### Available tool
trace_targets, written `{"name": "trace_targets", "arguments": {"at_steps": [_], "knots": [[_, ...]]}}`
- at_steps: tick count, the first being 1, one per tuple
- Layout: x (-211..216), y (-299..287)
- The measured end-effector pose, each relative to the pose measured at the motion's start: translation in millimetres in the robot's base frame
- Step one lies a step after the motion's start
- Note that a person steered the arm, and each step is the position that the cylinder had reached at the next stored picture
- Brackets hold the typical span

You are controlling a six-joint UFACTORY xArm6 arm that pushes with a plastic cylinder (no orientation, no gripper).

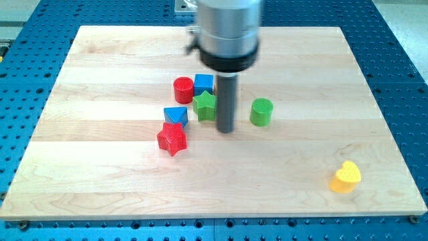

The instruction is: Put the green circle to the center right side

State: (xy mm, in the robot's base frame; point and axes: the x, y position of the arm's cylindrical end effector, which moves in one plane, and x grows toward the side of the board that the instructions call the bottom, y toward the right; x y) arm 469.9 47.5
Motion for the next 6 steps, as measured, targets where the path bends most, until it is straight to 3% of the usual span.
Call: {"name": "trace_targets", "arguments": {"at_steps": [1, 3, 4, 5, 6], "knots": [[-20.6, 83.9], [-10.9, 106.5], [-32.4, 128.3], [11.1, 167.4], [87.3, 214.0]]}}
